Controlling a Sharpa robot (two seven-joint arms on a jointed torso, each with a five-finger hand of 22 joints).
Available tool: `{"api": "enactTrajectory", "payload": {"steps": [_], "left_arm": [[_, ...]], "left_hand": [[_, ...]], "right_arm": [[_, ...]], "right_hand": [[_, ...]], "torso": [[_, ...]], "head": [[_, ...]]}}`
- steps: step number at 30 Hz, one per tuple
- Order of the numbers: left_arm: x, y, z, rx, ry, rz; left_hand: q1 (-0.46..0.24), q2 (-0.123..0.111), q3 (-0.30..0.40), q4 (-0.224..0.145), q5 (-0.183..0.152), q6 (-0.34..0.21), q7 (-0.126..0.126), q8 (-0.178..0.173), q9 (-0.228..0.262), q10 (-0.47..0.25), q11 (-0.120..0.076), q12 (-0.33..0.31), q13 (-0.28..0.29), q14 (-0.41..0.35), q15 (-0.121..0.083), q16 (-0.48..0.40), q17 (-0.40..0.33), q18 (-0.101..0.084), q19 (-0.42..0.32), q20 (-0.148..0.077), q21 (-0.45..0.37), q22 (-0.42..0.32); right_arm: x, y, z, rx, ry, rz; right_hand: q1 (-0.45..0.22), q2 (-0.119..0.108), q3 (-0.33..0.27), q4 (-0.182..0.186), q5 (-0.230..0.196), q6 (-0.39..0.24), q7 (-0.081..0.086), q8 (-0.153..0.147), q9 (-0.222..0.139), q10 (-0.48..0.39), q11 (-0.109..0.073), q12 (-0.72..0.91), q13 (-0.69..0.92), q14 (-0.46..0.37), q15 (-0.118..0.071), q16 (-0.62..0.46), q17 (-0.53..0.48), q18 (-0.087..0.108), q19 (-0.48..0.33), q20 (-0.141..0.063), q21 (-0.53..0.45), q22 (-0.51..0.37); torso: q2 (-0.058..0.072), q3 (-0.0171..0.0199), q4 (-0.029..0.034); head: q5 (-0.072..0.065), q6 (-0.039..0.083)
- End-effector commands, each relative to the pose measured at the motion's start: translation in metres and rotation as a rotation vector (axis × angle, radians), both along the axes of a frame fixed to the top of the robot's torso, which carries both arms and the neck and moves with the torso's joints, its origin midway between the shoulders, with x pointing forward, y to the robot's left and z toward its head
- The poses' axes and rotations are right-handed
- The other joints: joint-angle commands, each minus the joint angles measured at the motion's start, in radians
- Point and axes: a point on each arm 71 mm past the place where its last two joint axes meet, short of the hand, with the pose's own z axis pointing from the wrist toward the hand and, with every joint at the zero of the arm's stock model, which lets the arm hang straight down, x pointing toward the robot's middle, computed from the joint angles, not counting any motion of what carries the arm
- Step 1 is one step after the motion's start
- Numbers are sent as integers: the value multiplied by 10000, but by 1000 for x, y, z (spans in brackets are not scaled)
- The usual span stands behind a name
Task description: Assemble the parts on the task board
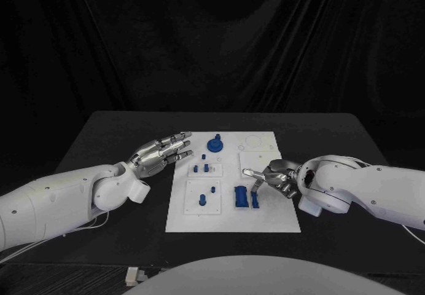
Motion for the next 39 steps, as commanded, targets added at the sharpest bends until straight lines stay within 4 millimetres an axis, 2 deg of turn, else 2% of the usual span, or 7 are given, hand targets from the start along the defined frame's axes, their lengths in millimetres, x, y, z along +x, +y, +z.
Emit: {"api": "enactTrajectory", "payload": {"steps": [1,20,27,30,33,37,39], "left_arm": [[-1,-1,1,-263,-68,-27],[-5,11,10,-496,-836,732],[-5,17,33,-38,-2111,1077],[-2,13,45,-13,-2599,1203],[-1,7,52,-76,-3041,1370],[2,0,59,-38,-3904,1813],[2,-1,60,50,-4421,2191]], "left_hand": [[-8,83,3,-39,39,-14,59,41,8,3,70,59,13,15,58,-36,-13,86,7,87,-1,9],[-150,-84,-157,-35,-12,256,116,200,37,162,184,130,55,19,-31,-24,-8,127,21,51,12,44],[-173,-258,-378,451,-441,475,157,283,38,272,224,167,67,15,-291,-36,-13,169,7,-145,-1,0],[-131,-407,-510,965,-771,507,79,237,32,221,123,132,41,15,-489,-36,-13,173,-5,-324,-12,-39],[-6,-606,-638,1651,-1295,393,-225,-11,6,72,-233,49,4,15,-909,-36,-13,189,-25,-620,-34,-109],[-130,-650,-792,1669,-1779,-772,-809,-620,-125,-253,-824,-58,-81,15,-1382,-36,-13,186,-25,-1152,-34,-109],[-156,-675,-843,1669,-1895,-1727,-1867,-843,-219,-281,-1270,-67,-90,15,-1605,-36,-13,177,-25,-1323,-34,-109]], "right_arm": [[-2,0,-3,-275,164,196],[14,-17,34,1344,-2818,-1084],[36,-26,100,4139,-6399,-2315],[42,-30,116,5813,-7189,-2797],[46,-34,117,7218,-7000,-3078],[45,-38,106,8282,-6652,-3217],[43,-39,98,8634,-6532,-3250]], "right_hand": [[88,-27,-66,7,-11,-48,-52,-62,-22,1048,-63,36,2635,643,5,-57,291,37,55,37,-54,1868],[261,122,-528,-2,17,691,-142,247,-179,1048,-174,36,2635,657,-121,-55,284,12,88,-116,42,1892],[1067,48,-568,-12,444,1205,-181,327,-355,-415,-231,-2331,725,-658,89,-2511,-4103,788,-1780,77,-3950,511],[1733,-120,-535,-8,945,1076,162,165,-536,-4630,168,-8212,-3707,-3427,600,-7108,-8762,1209,-4271,557,-8709,-1816],[2319,-625,-149,-7,984,-137,-211,-114,-903,-7834,1657,-11352,-6540,-6569,2237,-10591,-10778,743,-6565,1694,-11889,-4332],[2154,-2423,2170,118,892,-3309,-857,-440,-775,-12346,-106,-13473,-8929,-12840,964,-13834,-12518,121,-14182,1800,-13110,-11418],[2074,-2561,2476,108,858,-4888,-1386,-483,-1081,-13301,-724,-13943,-9898,-13890,611,-14369,-12788,140,-14534,1344,-13217,-12215]], "torso": [[2,1,4],[-1,2,-2],[-9,7,-9],[0,6,1],[-70,16,-29],[-185,56,-92],[-215,79,-118]], "head": [[-10,-2],[-51,-2],[-86,-2],[-154,-2],[-141,-2],[-110,-2],[-92,-2]]}}
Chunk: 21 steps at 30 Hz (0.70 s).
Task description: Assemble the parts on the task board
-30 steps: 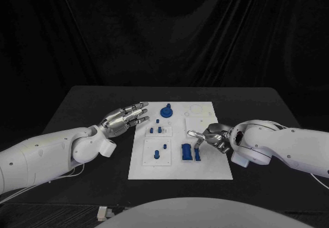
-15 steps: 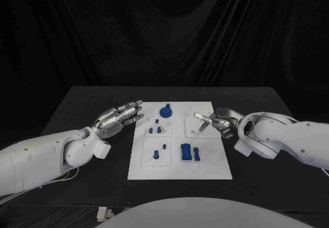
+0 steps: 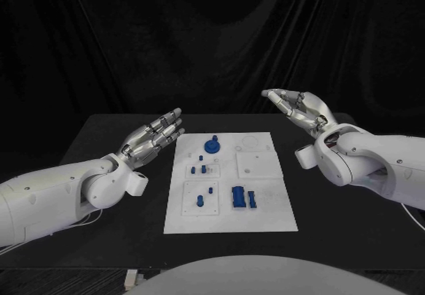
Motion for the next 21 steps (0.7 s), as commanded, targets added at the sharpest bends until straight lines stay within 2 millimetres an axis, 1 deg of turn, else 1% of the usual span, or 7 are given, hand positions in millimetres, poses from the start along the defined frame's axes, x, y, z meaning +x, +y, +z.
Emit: {"api": "enactTrajectory", "payload": {"steps": [1,6,12,13,15,16,21], "left_arm": [[2,2,14,-262,-2370,1260],[2,4,12,-34,-2826,1755],[2,5,9,132,-2916,1950],[4,3,-8,1206,-628,1368],[4,2,-8,1211,-630,1397],[4,2,-7,1218,-633,1435],[6,-4,-4,1287,-659,1862]], "left_hand": [[-79,-67,-96,-18,-107,-717,-655,-174,-75,-28,-469,-32,-27,-2,-290,-36,-15,177,-5,-190,-35,-11],[-260,-27,-162,-6,-104,-1011,-683,-206,-106,-28,-991,-32,-27,-2,-888,-36,-15,199,-5,-849,-35,-11],[-489,35,-216,-11,-153,-1028,-500,-204,-105,-28,-853,-32,-27,-2,-803,-36,-15,161,-5,-737,-35,-11],[-4467,-557,710,-901,-1103,-1859,-280,-343,-249,-28,-499,-32,-27,-2,274,-36,-15,-487,-5,-922,-35,-11],[-4759,-598,733,-924,-1164,-1859,465,-343,-249,-28,-412,-32,-27,-2,274,-36,-15,-487,-5,-922,-35,-11],[-5084,-642,805,-996,-1243,-1859,465,-343,-249,-28,-376,-32,-27,-2,274,-36,-15,-487,-5,-922,-35,-11],[-6761,-890,1173,-1364,-1644,-1859,465,-343,-249,-28,-225,-32,-27,-2,274,-36,-15,-610,-5,-922,-35,-11]], "right_arm": [[-3,-4,-5,2061,-555,47],[-8,-4,-20,2342,-513,83],[-11,-3,-33,2456,-340,94],[-10,-3,-35,1891,4,-60],[-10,-2,-35,1918,20,-106],[-9,-1,-35,1952,41,-164],[-1,13,-34,2350,318,-816]], "right_hand": [[-76,-294,462,8,-88,-2319,-690,-187,-411,-1303,-756,-652,-1302,-1428,-653,-739,-377,-37,-875,-640,-162,-1452],[-156,92,576,-51,-76,-4596,-1701,-423,-616,-1987,-1534,-1041,-2661,-1803,-1727,-919,-480,218,-953,-1622,-217,-1986],[-226,651,244,-60,32,-5310,-1395,-491,-690,-2072,-1638,-798,-3125,-1893,-1979,-941,-509,470,-961,-2102,-233,-2126],[-2964,161,775,-940,-439,-6132,-1072,-631,-835,-2393,-1191,-1250,-3395,-1999,-379,-1252,-614,8,-964,-2175,-242,-2188],[-4392,161,1025,-1425,-673,-6132,-151,-631,-835,-2393,-996,-1471,-4104,-1999,-379,-1252,-614,-32,-964,-2175,-242,-2188],[-5211,161,1166,-1680,-1463,-6132,-151,-631,-835,-2393,-233,-2222,-4104,-1999,-379,-1252,-614,-772,-964,-2175,-242,-2188],[-7809,161,1907,-2994,-1463,-6132,-151,-631,-835,-2393,-233,-2222,-4104,-1999,-379,-1252,-614,-772,-964,-2175,-242,-2188]], "torso": [[-114,57,-84],[-134,90,-68],[-103,80,-58],[-111,81,-64],[-111,81,-68],[-111,81,-72],[-112,85,-119]], "head": [[45,-2],[5,-2],[-13,-2],[-11,0],[-9,21],[-7,47],[18,338]]}}
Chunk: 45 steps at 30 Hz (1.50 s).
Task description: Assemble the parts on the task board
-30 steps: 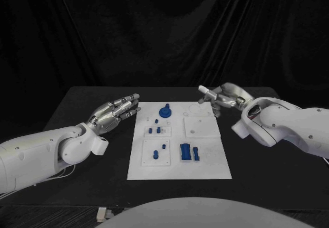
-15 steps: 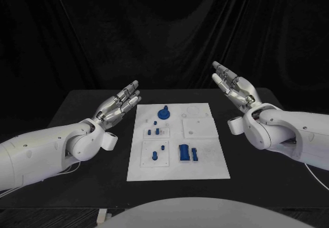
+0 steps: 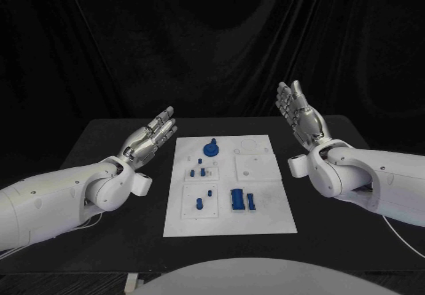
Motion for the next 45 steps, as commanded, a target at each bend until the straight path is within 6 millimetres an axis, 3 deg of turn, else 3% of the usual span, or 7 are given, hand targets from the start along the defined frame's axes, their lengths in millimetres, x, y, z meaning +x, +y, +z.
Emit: {"api": "enactTrajectory", "payload": {"steps": [1,2,13,15,20,22,45], "left_arm": [[1,-5,2,90,-37,522],[2,-8,4,118,-52,743],[10,-36,24,358,111,3321],[10,-40,28,390,199,3769],[11,-48,36,451,440,4705],[10,-50,38,466,510,4933],[10,-53,41,486,618,5258]], "left_hand": [[-3113,-464,679,-683,-743,-243,418,-86,-50,-22,334,-32,-9,14,305,-36,-17,-455,-6,-152,-35,-9],[-3582,-535,779,-784,-853,-243,418,-86,-50,-22,1069,-32,-9,14,305,-36,-17,-452,-6,-152,-35,-9],[-5928,-1509,1296,-1300,-1417,-243,418,-86,-50,-22,1069,-32,-9,14,305,-36,-17,-668,-6,-152,-35,-9],[-6261,-1509,1364,-1369,-1498,-243,418,-86,-50,-22,1069,-32,-9,14,305,-36,-17,-1417,-6,-152,-35,-9],[-7009,-1509,2198,-2213,-1677,-243,418,-86,-50,-22,1069,-32,-9,14,305,-36,-17,-1417,-6,-152,-35,-9],[-7255,-1509,2198,-2213,-2413,-243,418,-86,-50,-22,1069,-32,-9,14,305,-36,-17,-1417,-6,-152,-35,-9],[-8937,-1509,2198,-2213,-2413,-243,418,-86,-50,-22,1069,-32,-9,14,305,-36,-17,-1417,-6,-152,-35,-9]], "right_arm": [[4,7,-5,225,612,-847],[7,13,-5,449,832,-1161],[17,40,-6,1380,1895,-2360],[17,40,-6,1380,1895,-2360],[17,40,-6,1380,1895,-2360],[17,40,-6,1380,1895,-2360],[17,40,-6,1380,1895,-2360]], "right_hand": [[-748,-13,15,-219,-35,-1,38,-35,-11,6,38,-36,-9,-2,49,-35,-9,-66,-3,-51,-55,-9],[-1103,-13,15,-219,-35,-1,38,-35,-11,6,38,-36,-9,-2,49,-35,-9,-66,-3,-51,-55,-9],[-2122,-13,15,-219,-35,-1,38,-35,-11,6,38,-36,-9,-2,49,-35,-9,-66,-3,-51,-55,-9],[-2122,-13,15,-219,-35,-1,38,-35,-11,6,38,-36,-9,-2,49,-35,-9,-66,-3,-51,-55,-9],[-2122,-13,15,-219,-35,-1,38,-35,-11,6,38,-36,-9,-2,49,-35,-9,-66,-3,-51,-55,-9],[-2122,-13,15,-219,-35,-1,38,-35,-11,6,38,-36,-9,-2,49,-35,-9,-66,-3,-51,-55,-9],[-2122,-13,15,-219,-35,-1,38,-35,-11,6,38,-36,-9,-2,49,-35,-9,-66,-3,-51,-55,-9]], "torso": [[-1,4,-55],[-1,6,-79],[-5,29,-335],[-6,31,-365],[-6,36,-417],[-6,36,-424],[-7,36,-425]], "head": [[29,255],[41,405],[173,1994],[189,2183],[216,2505],[219,2547],[220,2553]]}}
